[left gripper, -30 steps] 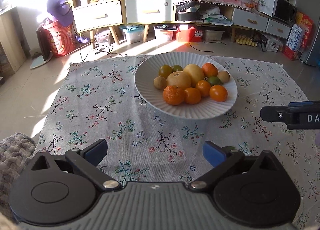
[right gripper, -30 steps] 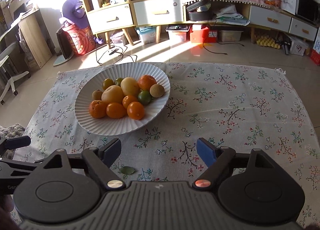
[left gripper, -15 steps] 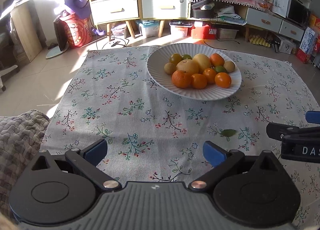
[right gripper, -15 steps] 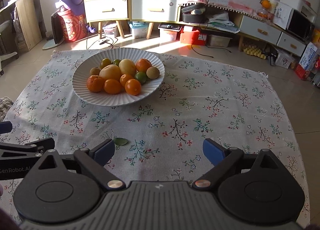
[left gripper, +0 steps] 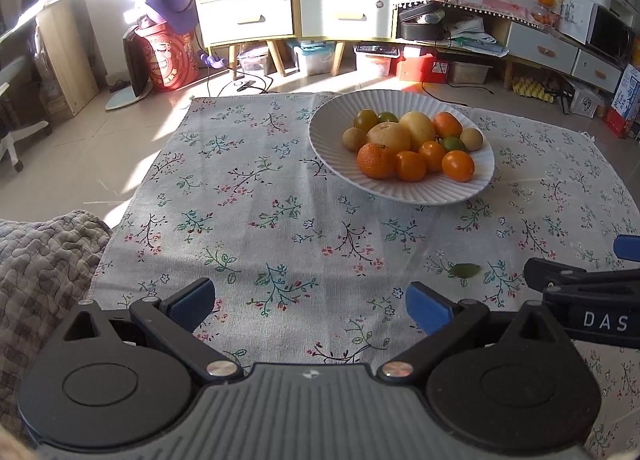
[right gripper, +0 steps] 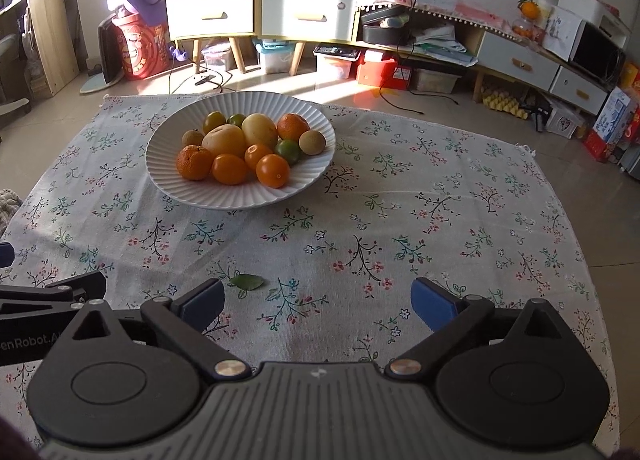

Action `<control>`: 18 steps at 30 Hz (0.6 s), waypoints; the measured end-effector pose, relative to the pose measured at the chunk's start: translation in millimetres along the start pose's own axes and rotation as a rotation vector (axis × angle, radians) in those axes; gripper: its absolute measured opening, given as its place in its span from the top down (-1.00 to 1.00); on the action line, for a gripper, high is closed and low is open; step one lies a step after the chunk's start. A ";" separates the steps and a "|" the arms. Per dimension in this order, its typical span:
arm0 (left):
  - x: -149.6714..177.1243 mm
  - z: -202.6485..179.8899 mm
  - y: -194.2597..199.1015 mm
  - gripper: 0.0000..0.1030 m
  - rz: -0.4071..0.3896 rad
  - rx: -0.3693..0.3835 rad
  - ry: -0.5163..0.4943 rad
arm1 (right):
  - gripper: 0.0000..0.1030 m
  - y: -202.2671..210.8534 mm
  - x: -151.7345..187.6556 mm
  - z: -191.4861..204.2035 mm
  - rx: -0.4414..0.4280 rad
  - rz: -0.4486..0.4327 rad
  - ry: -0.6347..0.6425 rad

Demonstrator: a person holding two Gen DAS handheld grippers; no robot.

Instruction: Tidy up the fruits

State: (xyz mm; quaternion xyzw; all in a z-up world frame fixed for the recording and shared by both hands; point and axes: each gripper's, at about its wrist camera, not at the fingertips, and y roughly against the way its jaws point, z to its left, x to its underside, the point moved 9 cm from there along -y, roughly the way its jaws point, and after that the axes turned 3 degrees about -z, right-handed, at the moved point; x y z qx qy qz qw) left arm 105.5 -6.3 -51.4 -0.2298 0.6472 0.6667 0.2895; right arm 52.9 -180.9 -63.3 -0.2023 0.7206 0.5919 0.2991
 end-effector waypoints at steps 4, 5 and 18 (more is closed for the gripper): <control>0.1 -1.1 1.9 -0.92 0.000 -0.001 -0.005 | -0.94 1.9 -0.9 -0.5 0.000 -0.005 0.005; -0.5 -1.3 1.8 -0.92 -0.001 0.000 -0.006 | -0.94 1.8 -1.2 -0.9 0.000 -0.005 0.005; -0.1 -2.0 1.2 -0.92 0.006 -0.002 -0.007 | -0.94 0.9 -1.7 -2.4 -0.002 0.001 -0.004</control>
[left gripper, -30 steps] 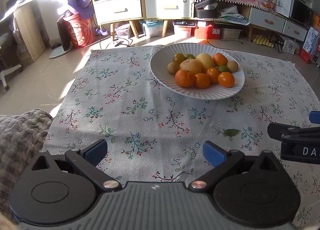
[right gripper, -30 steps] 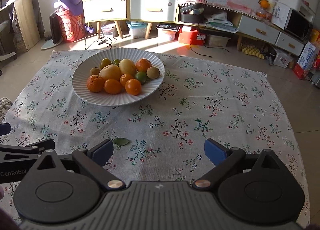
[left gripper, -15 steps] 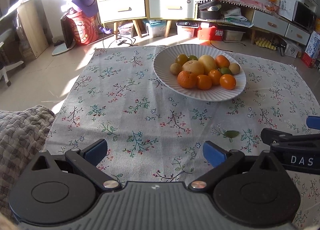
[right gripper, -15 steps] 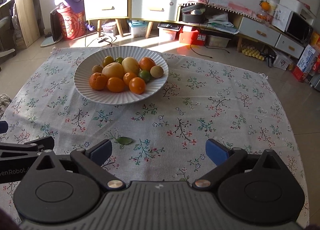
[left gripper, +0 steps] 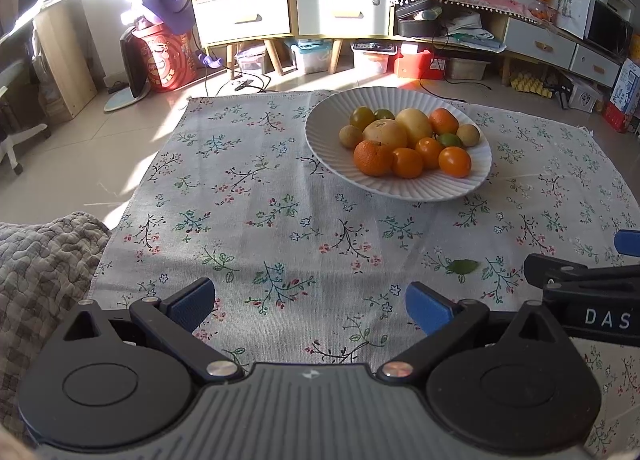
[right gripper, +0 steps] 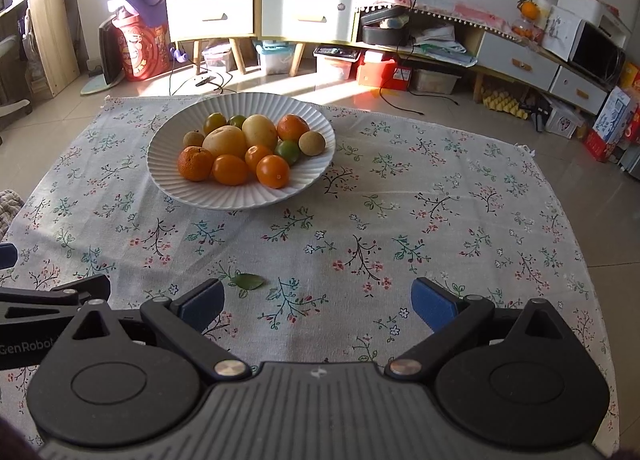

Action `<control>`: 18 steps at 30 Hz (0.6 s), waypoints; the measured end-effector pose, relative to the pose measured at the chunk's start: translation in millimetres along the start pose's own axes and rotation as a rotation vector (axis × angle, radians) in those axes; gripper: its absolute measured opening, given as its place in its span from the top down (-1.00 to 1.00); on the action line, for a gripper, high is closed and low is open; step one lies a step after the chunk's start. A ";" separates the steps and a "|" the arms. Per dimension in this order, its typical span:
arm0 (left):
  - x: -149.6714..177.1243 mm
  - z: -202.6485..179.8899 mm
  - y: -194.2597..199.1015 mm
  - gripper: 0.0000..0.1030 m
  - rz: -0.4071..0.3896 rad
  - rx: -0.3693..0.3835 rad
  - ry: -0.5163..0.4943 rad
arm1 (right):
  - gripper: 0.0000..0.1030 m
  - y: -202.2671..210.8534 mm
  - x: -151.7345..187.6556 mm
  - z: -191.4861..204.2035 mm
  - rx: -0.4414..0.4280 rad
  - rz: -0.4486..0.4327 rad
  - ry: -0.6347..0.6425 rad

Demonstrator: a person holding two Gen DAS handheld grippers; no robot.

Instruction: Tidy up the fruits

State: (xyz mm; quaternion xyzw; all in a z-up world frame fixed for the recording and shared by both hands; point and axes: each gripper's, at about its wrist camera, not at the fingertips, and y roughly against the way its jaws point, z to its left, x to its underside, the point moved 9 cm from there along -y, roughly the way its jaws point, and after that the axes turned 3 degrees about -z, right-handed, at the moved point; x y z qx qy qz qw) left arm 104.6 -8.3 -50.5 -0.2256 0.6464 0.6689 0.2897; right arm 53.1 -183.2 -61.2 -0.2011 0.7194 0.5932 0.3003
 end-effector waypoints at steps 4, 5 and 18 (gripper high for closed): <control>0.5 0.0 -0.2 -0.92 0.002 0.000 -0.001 | -0.94 -0.4 0.0 0.3 0.001 0.003 -0.001; 0.2 0.1 -0.7 -0.92 0.003 0.000 0.000 | -0.94 -0.4 0.0 0.4 0.000 0.003 -0.002; 0.3 0.7 -0.9 -0.92 0.006 0.001 0.002 | -0.94 -0.9 0.0 0.4 0.000 0.005 -0.002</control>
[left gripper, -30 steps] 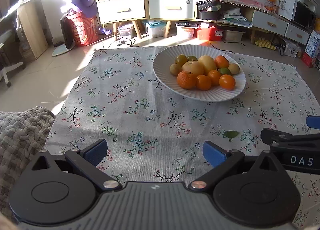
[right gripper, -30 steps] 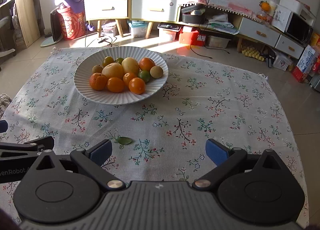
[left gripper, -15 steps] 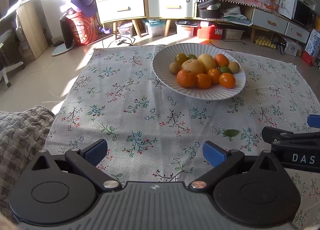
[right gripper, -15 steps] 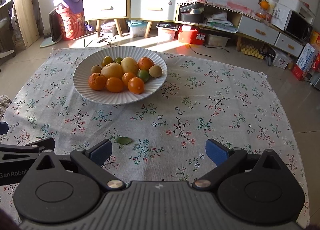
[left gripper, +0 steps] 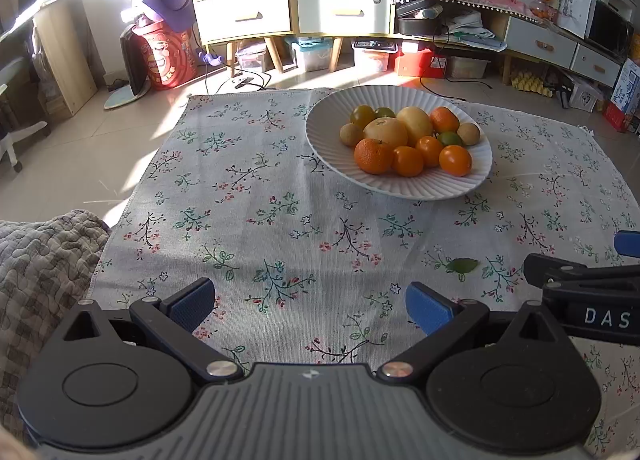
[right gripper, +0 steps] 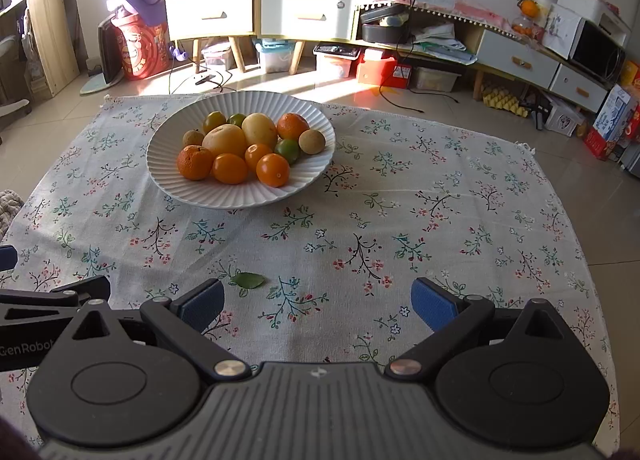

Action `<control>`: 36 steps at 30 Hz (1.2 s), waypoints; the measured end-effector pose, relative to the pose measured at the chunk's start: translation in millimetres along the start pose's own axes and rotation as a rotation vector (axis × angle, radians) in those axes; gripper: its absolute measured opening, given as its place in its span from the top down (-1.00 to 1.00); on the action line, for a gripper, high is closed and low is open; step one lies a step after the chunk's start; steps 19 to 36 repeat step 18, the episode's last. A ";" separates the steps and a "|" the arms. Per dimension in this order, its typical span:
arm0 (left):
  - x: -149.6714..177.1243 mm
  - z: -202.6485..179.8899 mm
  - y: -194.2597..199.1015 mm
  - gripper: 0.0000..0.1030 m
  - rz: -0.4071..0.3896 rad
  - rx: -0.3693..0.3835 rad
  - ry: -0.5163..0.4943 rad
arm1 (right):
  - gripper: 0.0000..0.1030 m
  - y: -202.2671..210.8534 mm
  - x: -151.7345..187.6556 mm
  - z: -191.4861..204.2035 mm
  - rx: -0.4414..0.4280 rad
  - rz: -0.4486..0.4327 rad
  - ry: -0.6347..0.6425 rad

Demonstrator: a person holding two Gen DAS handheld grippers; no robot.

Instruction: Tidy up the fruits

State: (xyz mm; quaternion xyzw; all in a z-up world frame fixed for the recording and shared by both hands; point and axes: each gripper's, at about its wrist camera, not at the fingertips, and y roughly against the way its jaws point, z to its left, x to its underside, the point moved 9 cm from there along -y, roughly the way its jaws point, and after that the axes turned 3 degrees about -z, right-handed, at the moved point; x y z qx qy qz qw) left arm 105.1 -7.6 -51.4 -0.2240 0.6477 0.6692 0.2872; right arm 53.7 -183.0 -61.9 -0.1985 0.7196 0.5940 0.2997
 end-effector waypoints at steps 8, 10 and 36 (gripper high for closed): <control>0.6 -0.4 0.0 -0.92 0.006 0.003 0.005 | -0.94 -0.1 0.5 0.3 -0.001 0.001 -0.002; 0.5 -0.5 0.2 -0.92 0.004 0.003 0.003 | -0.94 -0.2 0.2 0.1 0.001 0.000 -0.004; 0.7 -2.3 0.0 -0.92 -0.003 0.000 -0.008 | -0.94 -0.2 -0.1 -0.6 0.005 0.001 -0.005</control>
